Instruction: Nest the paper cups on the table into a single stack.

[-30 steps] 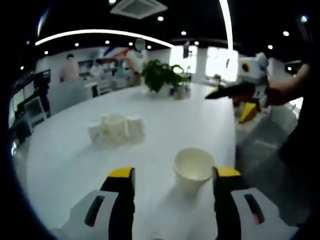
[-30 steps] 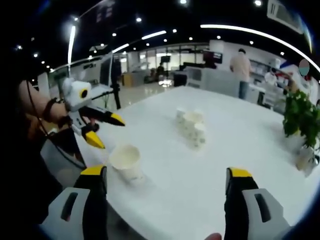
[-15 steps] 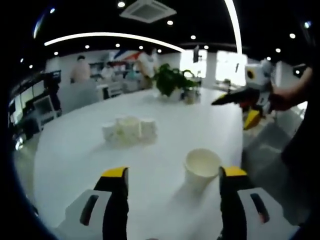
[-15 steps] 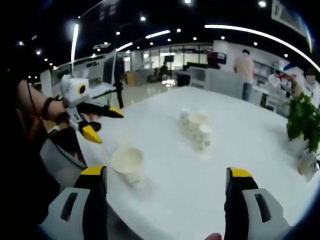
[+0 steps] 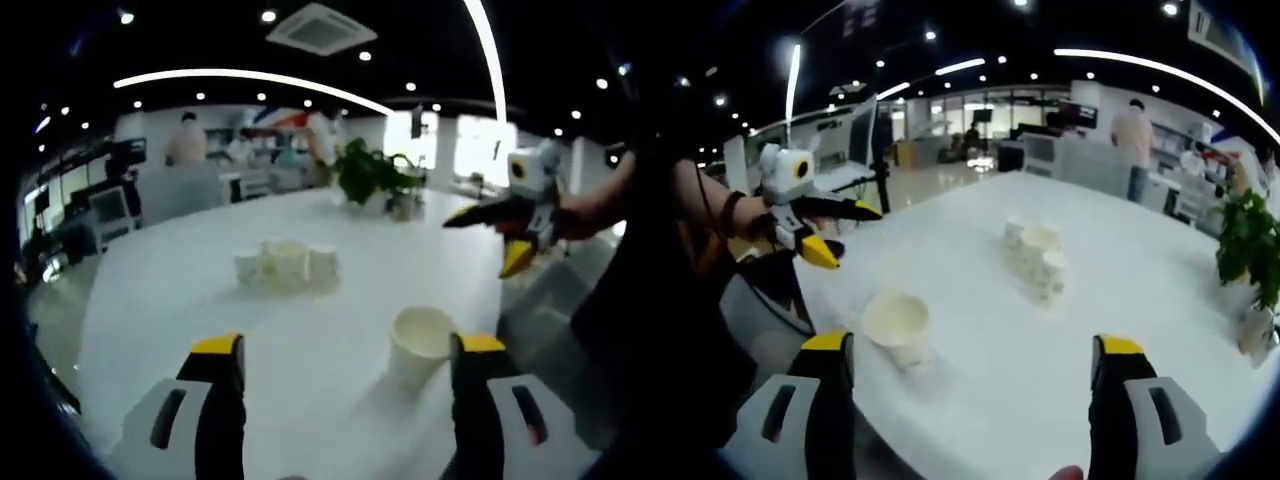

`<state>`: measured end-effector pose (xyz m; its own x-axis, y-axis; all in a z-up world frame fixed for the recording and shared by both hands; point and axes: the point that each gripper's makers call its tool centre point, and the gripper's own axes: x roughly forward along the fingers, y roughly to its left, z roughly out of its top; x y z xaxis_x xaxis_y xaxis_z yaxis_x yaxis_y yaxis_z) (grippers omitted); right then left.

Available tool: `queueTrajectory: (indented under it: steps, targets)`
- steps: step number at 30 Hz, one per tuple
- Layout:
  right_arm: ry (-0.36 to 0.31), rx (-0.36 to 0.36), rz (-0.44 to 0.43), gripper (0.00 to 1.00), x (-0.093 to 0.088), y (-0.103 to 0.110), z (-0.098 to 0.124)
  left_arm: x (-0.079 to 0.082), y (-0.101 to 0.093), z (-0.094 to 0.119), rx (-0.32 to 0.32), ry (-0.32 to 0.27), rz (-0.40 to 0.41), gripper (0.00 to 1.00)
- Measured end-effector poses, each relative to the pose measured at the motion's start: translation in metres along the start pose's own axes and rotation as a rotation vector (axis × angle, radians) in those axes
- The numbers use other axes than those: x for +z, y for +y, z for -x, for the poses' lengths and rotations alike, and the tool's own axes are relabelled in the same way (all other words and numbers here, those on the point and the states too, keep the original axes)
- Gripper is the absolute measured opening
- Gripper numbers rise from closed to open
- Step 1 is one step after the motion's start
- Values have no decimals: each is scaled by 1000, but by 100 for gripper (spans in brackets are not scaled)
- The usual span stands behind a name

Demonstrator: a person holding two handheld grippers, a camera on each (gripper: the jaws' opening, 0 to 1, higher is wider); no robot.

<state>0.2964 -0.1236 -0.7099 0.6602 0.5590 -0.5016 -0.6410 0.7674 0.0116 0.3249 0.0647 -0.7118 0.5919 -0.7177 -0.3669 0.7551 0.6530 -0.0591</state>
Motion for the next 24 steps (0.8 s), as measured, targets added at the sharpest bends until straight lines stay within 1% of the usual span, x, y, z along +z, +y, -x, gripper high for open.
queueTrajectory:
  steps: [5,6,9,13,16,17,20,22,24]
  targets:
    - [-2,-6,-5,97,-1,-1,0,0,3,1,11,-2,8,91]
    - [-3,-6,-6,97,-1,-1,0,2,5,1,22,-12,7,93]
    - [-3,-7,-4,96,-1,-1,1,2,8,2,36,-19,-8,95]
    - [0,-7,-2,96,-1,-3,1,0,11,2,48,-20,2,99]
    - [1,-9,4,96,-1,-3,1,6,16,6,79,-58,-37,99]
    - [1,-9,5,96,-1,-4,1,8,15,6,75,-68,-38,99]
    - [3,-1,13,97,0,-4,-1,8,15,6,73,-67,-25,99]
    - [2,-5,25,97,4,-6,-3,7,16,6,77,-58,-30,99]
    - [-4,-8,26,97,8,-11,-5,8,18,6,83,-63,-29,99]
